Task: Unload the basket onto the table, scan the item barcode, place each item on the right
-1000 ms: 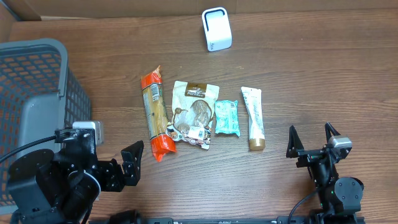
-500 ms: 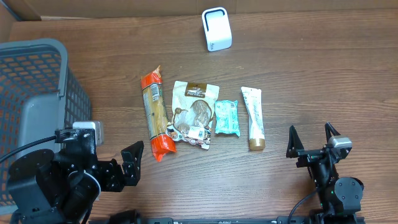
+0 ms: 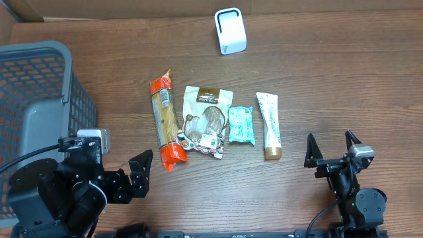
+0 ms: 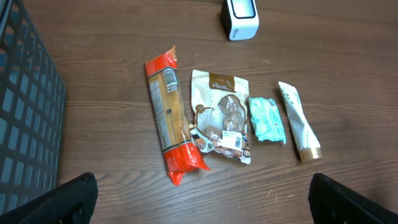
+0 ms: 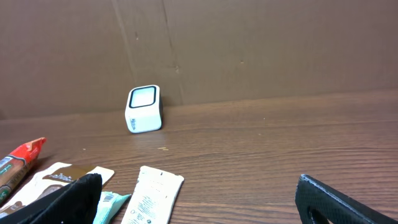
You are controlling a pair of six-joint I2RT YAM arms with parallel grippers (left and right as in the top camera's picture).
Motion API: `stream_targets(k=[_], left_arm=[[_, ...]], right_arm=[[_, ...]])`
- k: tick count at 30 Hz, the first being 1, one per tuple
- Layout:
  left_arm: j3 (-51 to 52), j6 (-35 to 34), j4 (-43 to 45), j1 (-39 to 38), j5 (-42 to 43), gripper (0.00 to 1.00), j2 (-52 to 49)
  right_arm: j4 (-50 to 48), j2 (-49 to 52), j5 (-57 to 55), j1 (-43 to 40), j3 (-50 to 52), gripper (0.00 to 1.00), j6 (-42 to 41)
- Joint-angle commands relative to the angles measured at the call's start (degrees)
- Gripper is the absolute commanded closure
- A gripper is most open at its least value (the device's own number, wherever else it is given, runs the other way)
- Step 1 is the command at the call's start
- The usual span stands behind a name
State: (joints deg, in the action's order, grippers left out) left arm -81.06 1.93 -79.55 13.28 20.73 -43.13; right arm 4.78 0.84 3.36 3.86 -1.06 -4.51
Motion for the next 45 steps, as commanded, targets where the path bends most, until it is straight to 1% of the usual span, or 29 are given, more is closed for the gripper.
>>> stream_targets(k=[1,22,25,28,31,35,38,41,45], left_arm=[[-0.63,0.85,0.02,0.2,-0.59,0.0,0.02],[-0.63,0.85,0.02,0.2,-0.59,0.0,0.02],[-0.63,0.87,0.02,0.2,-0.59,0.0,0.02],[-0.63,0.85,0.02,0.2,-0.59,0.0,0.02],[-0.63,0.85,0.02,0.2,-0.59,0.01,0.02],[-0.63,0.85,0.02,0.2,-0.59,0.01,0.02],[-0.63,0.85,0.02,0.2,-0.59,0.0,0.02],[-0.63,0.85,0.02,0.2,-0.59,0.01,0.02],[-0.63,0.85,0.02,0.2,-0.59,0.0,0.02]], right_arm=[[-0.24,-0.68,-0.74,0.26,0.61,0.0,-0.42],[-0.24,-0.68,-0.76,0.26,0.61,0.0,-0.37],[-0.81,-0.68,-2.64,0.26,0.61,0.0,0.2],[-1.88,-0.68,0.0,0.26,0.59,0.0,-0.04],[-3.34,-0.68,6.99,0.26,0.31,0.0,-0.02],[-2.6,-0.66,13.73,0.24,-1.99,0.0,-0.24],[-0.07,0.24,14.97,0.24,-5.86,0.0,-0.94],[4.74,3.41,14.99,0.24,-11.3,0.0,-1.51],[11.15,11.67,14.99,0.26,-20.68,0.0,-1.49]])
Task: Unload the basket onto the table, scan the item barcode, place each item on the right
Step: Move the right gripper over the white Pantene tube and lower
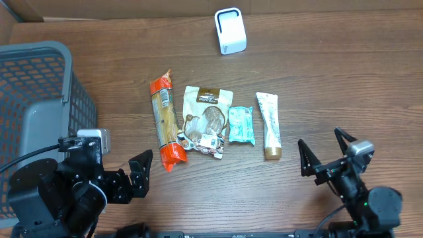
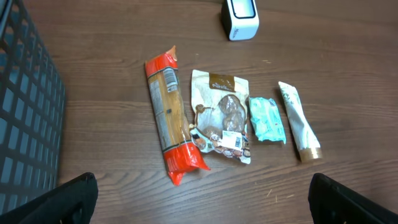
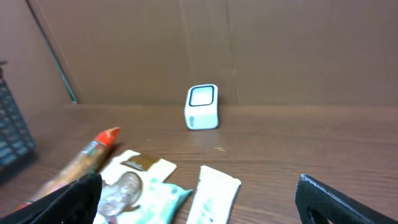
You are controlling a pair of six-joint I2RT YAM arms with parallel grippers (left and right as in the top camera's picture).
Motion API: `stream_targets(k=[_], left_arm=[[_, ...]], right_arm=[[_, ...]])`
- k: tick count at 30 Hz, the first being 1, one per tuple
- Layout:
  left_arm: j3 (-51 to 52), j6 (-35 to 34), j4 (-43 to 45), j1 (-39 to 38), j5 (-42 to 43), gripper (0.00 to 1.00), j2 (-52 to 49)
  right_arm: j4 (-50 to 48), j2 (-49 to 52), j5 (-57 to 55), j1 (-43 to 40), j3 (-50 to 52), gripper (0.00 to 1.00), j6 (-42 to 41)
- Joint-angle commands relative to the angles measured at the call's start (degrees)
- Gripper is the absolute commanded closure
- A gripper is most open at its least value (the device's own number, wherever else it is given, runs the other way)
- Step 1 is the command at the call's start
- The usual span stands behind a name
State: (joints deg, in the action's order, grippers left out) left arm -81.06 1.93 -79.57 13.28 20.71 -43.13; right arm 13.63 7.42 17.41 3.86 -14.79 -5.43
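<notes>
A white barcode scanner (image 1: 230,30) stands at the back of the table. Four items lie in a row mid-table: a long packet with orange ends (image 1: 166,121), a brown and white pouch (image 1: 206,121), a small teal packet (image 1: 241,125) and a white tube (image 1: 268,125). My right gripper (image 1: 324,153) is open, near the front right and a little right of the tube's cap, holding nothing. In its wrist view the tube (image 3: 214,193) lies between the fingers' lines, with the scanner (image 3: 202,107) beyond. My left gripper (image 1: 141,173) is open and empty at the front left, below the long packet (image 2: 169,115).
A grey mesh basket (image 1: 33,99) takes up the left side of the table beside my left arm. A cardboard wall (image 3: 280,50) runs along the back behind the scanner. Bare wood lies to the right of the tube.
My right gripper has turned to the left and now faces the row of items; its wrist view shows the pouch and the long packet more fully. The left arm and all items are unmoved.
</notes>
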Motion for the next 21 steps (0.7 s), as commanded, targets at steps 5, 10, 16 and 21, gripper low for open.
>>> stream_targets(k=[5,10,16,21], left_arm=[[-0.63,0.85,0.04,0.2,-0.57,0.01,0.02],[-0.63,0.85,0.04,0.2,-0.57,0.0,0.02],[-0.63,0.85,0.04,0.2,-0.57,0.01,0.02],[-0.63,0.85,0.04,0.2,-0.57,0.0,0.02]], right_arm=[[13.51,19.26,1.14,0.24,-21.51,0.0,-0.57],[27.71,36.5,1.27,0.26,-38.07,0.0,-0.57],[42.32,53.2,7.56,0.26,-53.66,0.0,-0.57],[42.77,61.31,11.43,0.26,-55.04,0.0,-0.59]])
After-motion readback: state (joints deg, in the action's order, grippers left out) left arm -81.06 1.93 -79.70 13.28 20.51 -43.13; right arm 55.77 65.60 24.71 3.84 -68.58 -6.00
